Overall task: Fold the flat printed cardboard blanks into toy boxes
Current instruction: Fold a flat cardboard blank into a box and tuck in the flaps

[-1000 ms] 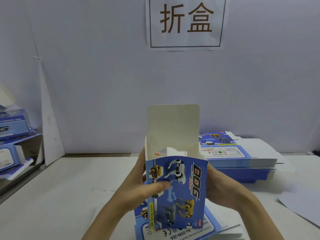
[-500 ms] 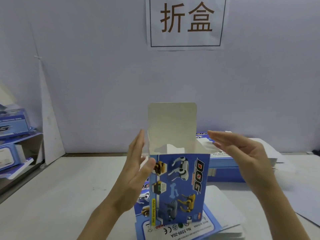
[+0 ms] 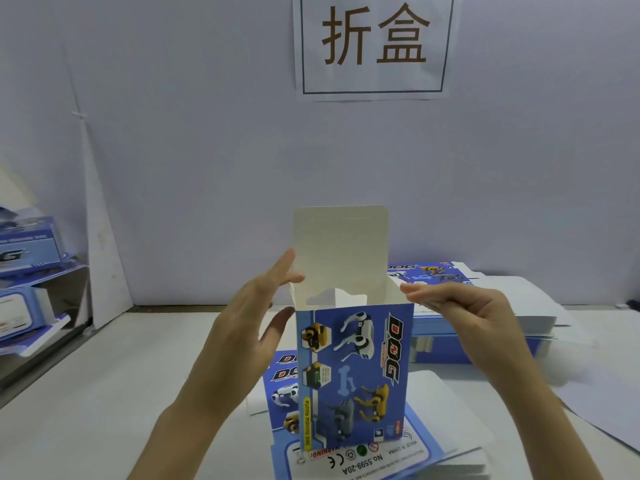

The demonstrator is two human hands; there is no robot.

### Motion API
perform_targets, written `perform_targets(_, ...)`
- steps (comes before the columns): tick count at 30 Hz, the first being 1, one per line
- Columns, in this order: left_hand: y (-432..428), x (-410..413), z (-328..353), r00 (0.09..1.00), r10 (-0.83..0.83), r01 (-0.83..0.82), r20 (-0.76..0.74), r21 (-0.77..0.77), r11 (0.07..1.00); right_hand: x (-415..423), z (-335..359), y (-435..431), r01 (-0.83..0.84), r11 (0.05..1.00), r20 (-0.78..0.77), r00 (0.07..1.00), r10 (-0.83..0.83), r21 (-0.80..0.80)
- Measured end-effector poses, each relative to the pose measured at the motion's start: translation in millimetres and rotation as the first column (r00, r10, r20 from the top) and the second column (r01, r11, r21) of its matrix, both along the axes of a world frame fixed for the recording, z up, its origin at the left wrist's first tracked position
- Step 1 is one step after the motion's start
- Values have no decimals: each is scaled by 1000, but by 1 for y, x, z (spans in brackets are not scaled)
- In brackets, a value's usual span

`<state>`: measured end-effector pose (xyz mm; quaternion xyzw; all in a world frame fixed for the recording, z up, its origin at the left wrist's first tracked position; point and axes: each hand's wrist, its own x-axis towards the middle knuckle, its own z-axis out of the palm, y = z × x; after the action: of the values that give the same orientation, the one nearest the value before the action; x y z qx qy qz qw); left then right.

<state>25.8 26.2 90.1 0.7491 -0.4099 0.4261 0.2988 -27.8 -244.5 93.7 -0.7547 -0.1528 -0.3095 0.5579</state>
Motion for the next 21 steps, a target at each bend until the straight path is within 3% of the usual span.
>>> perform_targets(4,-1,3,-7,992,99,-92,81,-86,992,-2,1,-1,0,1000,-2,1000,0,13)
perform_targets(7,-8,3,-17,992,129,-126,-6,-242,962,-2,1,0,-11,999,1,1000,11,51)
perform_targets(11,-21,-1,-32,989,-34,-36,-141,-461,887,2,-2,5,-5,994,8,1000,4,105)
perform_targets(16,-40,-18,-44,926,-285,46,-248,-675,736,12,-16,23,54,954,51,996,-73,294)
perform_targets(18,-49,-27,-46,919,-323,81,-226,-694,716,16,-26,35,126,911,77,983,-169,393)
perform_targets(21,-60,-41,-50,929,-332,159,-165,-632,759,20,-41,49,244,840,93,940,-327,484)
